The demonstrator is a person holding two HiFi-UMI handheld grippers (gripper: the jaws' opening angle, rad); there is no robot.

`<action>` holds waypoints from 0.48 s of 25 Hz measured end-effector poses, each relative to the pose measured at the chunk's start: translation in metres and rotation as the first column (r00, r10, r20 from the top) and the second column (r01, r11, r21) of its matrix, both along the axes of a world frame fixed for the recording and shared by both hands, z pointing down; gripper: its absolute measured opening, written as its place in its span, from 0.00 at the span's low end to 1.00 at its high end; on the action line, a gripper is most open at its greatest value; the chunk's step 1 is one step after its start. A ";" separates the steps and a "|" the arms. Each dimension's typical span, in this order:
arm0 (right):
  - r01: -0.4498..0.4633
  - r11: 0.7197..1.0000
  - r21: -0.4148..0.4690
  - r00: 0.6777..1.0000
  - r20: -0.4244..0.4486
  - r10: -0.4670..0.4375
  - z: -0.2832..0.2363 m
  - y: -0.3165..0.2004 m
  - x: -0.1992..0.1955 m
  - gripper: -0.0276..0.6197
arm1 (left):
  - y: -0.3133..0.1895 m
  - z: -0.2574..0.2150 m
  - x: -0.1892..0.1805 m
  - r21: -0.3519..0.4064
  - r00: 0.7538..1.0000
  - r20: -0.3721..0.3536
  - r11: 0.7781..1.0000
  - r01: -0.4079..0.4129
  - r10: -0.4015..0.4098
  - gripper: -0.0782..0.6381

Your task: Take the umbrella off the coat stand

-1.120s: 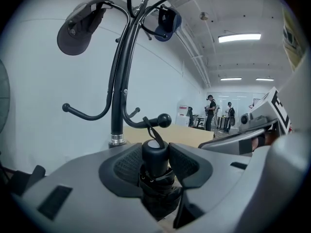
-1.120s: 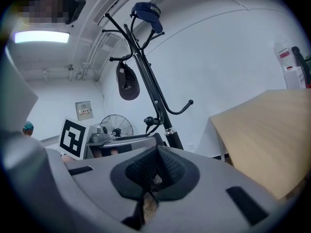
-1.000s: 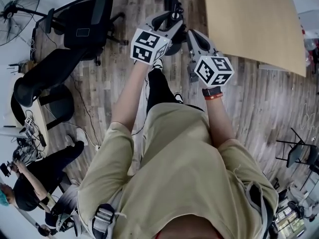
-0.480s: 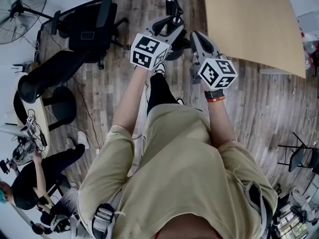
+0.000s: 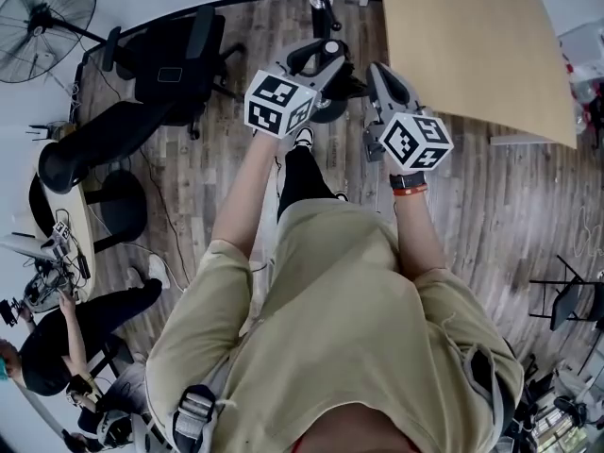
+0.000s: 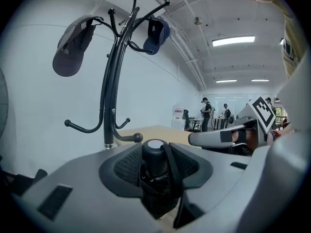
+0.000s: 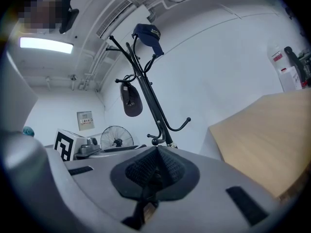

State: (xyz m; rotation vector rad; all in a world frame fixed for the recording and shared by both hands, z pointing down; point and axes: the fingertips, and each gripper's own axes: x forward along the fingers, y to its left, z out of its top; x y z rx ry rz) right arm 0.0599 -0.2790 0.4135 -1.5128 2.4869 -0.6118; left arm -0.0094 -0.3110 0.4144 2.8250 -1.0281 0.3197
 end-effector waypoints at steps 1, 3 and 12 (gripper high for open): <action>0.001 1.000 0.003 1.000 -0.003 -0.001 -0.001 0.002 0.000 0.07 | 0.004 0.000 -0.001 -0.003 1.000 0.000 1.000 0.005 -0.005 0.37; 0.004 1.000 0.004 1.000 -0.006 -0.004 -0.002 0.007 0.002 0.07 | 0.012 0.001 -0.002 -0.006 1.000 0.005 1.000 0.016 -0.016 0.37; 0.005 1.000 0.013 1.000 -0.025 -0.005 -0.002 0.030 0.013 0.07 | 0.052 0.005 -0.014 -0.025 0.993 0.003 0.992 0.121 -0.121 0.37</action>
